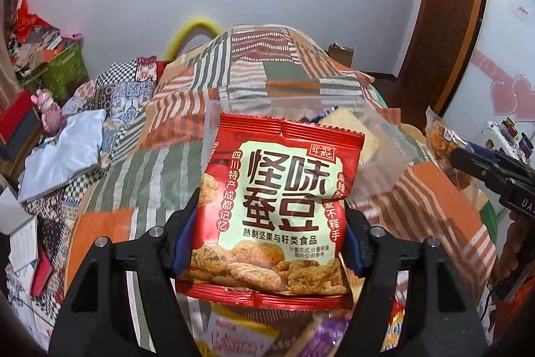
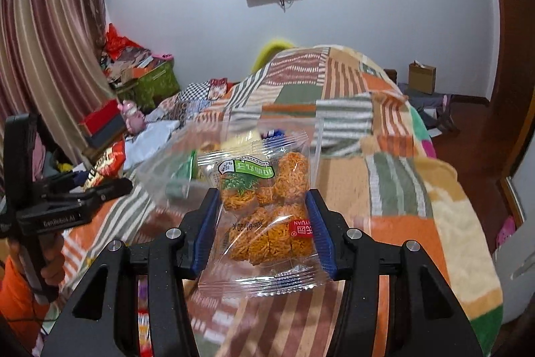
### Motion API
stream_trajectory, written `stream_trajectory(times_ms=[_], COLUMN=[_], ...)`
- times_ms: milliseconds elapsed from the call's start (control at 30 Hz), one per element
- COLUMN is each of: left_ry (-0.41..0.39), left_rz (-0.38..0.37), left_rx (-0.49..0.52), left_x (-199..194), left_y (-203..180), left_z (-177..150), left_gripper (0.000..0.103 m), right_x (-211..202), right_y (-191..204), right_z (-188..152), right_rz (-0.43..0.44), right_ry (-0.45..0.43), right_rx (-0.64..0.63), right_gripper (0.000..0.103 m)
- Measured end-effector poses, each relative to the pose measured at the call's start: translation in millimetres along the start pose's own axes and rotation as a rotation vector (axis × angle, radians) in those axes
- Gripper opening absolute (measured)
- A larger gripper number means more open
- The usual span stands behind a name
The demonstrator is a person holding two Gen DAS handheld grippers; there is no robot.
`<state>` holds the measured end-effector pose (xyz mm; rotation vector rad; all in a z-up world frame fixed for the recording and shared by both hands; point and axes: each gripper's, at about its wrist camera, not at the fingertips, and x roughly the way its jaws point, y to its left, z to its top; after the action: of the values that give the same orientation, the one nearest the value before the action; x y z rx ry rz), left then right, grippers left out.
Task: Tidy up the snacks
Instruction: 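Lower both bags into the clear box and open both tools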
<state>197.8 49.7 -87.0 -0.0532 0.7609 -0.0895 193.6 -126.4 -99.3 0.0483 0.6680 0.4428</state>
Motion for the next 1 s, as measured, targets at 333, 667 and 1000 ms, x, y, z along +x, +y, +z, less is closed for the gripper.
stream_trajectory(times_ms=[333, 667, 1000], left_ry=[0.041, 0.117, 0.171], left_rz=[-0.004, 0.007, 0.040], left_rx=[-0.019, -0.015, 0.007], left_x=[48, 106, 142], left_y=[1, -4, -12], left_z=[41, 61, 70], left_gripper=[0.070, 0.070, 0.070], right_x=[39, 86, 106], right_y=[2, -18, -16], right_z=[41, 54, 48], right_rz=[-0.030, 0.015, -0.019], right_ry=[-0.022, 0.068, 0.116], right_rx=[-0.016, 0.090, 0.064], right_gripper=[0.048, 0.048, 0.048])
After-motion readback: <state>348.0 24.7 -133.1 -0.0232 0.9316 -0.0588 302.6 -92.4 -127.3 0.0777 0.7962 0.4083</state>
